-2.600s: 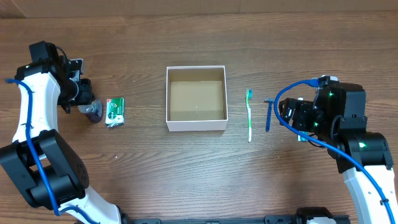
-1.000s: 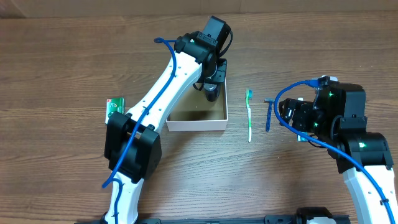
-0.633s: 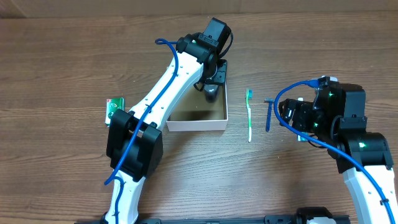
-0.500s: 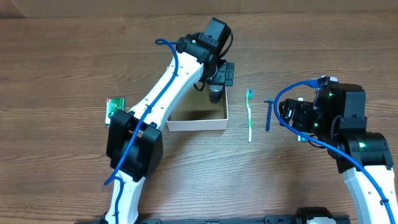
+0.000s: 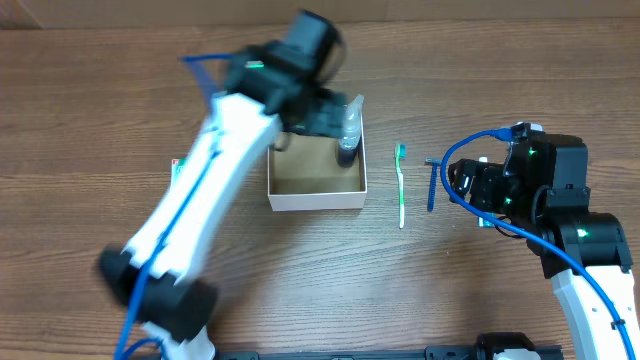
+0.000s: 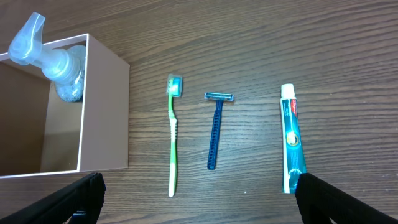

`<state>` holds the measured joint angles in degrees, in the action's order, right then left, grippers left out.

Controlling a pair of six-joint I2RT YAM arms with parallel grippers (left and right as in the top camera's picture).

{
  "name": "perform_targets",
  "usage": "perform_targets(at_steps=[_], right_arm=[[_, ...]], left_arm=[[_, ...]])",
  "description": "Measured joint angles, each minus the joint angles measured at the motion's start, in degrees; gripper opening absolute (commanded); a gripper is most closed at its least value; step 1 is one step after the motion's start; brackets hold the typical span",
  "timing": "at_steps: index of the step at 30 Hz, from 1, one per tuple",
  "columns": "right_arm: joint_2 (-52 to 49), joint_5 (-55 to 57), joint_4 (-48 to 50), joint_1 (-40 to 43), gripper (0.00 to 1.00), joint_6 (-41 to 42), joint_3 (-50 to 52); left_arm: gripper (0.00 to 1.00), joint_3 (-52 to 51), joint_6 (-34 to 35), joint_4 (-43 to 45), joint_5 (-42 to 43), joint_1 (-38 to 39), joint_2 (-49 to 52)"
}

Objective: Pack container
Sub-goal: 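Carry the soap bottle into the box's back right corner and release, then return the left gripper to the green soap bar and grasp it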

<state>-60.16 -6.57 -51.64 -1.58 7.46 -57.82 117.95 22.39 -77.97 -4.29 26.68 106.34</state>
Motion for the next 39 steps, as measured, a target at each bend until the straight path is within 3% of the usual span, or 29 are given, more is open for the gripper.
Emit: perform_targets(at_steps=[7,13,16,21,39], right_arm=[[0.00,-0.02,0.00,0.00,1.00,0.00,0.00],[0.00,-0.02,0.00,0.00,1.00,0.00,0.00],[0.00,0.00,0.02,0.00,1.00,0.02,0.00],[0.00,-0.02,-0.02,0.00,1.00,0.02,0.00],[0.00,-0.02,-0.42,0.00,1.00,0.00,0.00]], left_arm=[[1.00,0.13,-5.40,-5.60,-2.93,-19.82,-8.28],[1.00,-18.60,-10.23,5.22,1.31,-31.63,-5.62],[1.00,-28.41,-12.74,13.94,3.48,-33.53,-5.27],[1.00,-38.14,-15.30,18.84,5.38,-34.18,-2.32],[0.99,-39.60,-19.67,26.69,7.34,-37.07,9.25]])
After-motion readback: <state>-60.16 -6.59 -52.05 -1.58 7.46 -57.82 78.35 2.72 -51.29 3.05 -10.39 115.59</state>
